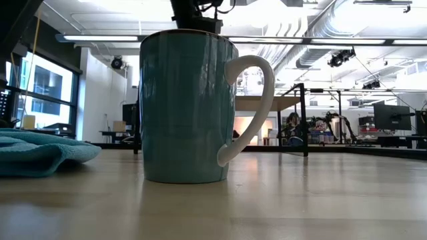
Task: Stack small to large cups/mugs on shelf
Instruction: Put the dark blue mug on the shelf
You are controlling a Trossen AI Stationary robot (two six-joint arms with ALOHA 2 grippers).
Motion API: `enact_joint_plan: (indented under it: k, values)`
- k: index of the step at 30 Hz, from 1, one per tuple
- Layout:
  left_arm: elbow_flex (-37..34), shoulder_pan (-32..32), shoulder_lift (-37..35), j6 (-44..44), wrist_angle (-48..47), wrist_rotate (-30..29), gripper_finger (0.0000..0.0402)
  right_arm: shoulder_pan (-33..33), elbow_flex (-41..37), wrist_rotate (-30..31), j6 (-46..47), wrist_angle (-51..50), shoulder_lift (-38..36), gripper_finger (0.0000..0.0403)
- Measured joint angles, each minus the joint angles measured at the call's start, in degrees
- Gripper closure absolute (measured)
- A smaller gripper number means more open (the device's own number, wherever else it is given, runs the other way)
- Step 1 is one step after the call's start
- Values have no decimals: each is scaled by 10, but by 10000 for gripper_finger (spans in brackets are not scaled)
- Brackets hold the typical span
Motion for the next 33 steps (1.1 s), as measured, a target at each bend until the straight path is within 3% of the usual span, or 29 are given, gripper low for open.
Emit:
enact_joint_plan:
  k: [33]
  values:
    - [0, 11, 0, -8, -18, 2, 291, 0, 0, -12, 16, -2, 0, 224]
